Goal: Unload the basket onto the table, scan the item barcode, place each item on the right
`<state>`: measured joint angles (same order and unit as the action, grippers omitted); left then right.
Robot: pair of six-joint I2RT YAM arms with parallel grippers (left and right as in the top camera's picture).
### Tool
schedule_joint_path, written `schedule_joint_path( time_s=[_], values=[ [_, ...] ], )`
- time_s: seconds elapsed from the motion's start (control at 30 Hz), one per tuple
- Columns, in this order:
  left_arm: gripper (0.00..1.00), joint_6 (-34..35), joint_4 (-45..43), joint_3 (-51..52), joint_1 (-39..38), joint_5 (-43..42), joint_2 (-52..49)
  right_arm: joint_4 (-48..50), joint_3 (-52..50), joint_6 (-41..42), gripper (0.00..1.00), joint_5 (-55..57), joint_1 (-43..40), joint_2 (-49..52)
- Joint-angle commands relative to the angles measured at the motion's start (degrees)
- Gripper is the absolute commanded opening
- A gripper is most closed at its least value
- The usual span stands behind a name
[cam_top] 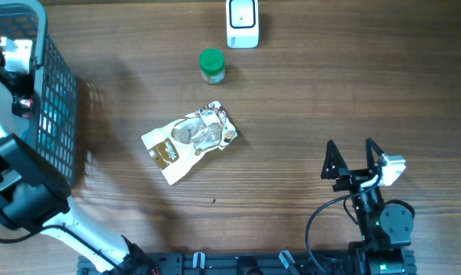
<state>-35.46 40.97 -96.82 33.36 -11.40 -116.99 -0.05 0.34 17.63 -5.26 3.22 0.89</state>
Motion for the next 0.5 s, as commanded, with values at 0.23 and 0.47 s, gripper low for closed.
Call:
schedule_joint_path(
  time_s=[0.23,0.47],
  values=[
    [1.00,-0.1,3.3,-0.3,-0.1,3.3,0.6,0.2,0.0,-1.0,1.00,0.8,0.2,-0.5],
    [1.00,-9.6,7.6,0.3,-0.1,3.4,0.2,0.2,0.0,-1.0,1.00,0.8,0.2,-0.5]
  ],
)
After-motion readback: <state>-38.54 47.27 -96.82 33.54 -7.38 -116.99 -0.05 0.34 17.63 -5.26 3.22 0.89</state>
